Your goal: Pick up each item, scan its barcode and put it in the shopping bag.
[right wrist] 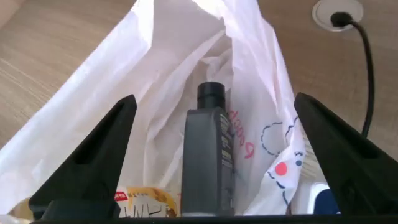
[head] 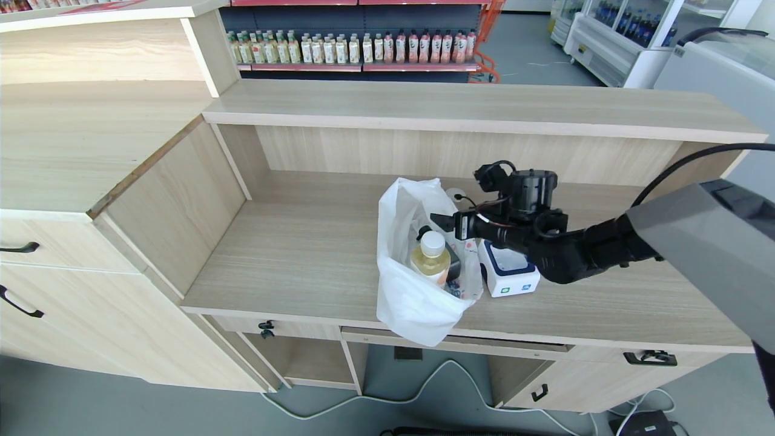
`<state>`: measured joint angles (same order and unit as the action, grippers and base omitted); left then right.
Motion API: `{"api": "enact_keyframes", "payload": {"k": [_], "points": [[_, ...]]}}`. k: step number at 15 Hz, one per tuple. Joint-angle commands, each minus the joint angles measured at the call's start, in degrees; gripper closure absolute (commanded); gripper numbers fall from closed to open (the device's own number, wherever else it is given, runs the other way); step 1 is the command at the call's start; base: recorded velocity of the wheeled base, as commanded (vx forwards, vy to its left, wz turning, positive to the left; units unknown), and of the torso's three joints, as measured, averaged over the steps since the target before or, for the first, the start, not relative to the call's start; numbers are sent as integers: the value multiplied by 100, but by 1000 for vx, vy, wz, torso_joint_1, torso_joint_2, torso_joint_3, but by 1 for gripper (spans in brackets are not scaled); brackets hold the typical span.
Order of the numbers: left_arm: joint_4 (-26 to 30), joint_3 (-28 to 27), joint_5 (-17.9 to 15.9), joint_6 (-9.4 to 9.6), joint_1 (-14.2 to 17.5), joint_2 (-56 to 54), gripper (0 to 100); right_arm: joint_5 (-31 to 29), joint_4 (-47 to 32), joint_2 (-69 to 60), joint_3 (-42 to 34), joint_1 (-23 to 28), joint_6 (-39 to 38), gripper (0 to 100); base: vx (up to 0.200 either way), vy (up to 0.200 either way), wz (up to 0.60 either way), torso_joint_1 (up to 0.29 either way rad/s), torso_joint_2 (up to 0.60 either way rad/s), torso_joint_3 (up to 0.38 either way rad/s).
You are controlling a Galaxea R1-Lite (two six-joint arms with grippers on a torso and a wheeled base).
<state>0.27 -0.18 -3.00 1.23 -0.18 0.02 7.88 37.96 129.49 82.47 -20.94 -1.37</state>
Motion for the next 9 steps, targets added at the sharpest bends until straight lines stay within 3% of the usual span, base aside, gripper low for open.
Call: {"api": "enact_keyframes", "payload": {"k": [1,3,6,9], "points": [[0,1,1,0,1,6,100,21,1,-925,-372,222,-4,0,0,0,0,0,0,0],[0,1,1,0,1,6,100,4,-52,-1602,-776,354,13,0,0,0,0,0,0,0],[0,1,1,0,1,6,100,-155,-843,-3193,-1734,424,119,0,0,0,0,0,0,0],[0,1,1,0,1,6,100,-928,-2056,-5188,-2763,811,453,0,0,0,0,0,0,0]]}}
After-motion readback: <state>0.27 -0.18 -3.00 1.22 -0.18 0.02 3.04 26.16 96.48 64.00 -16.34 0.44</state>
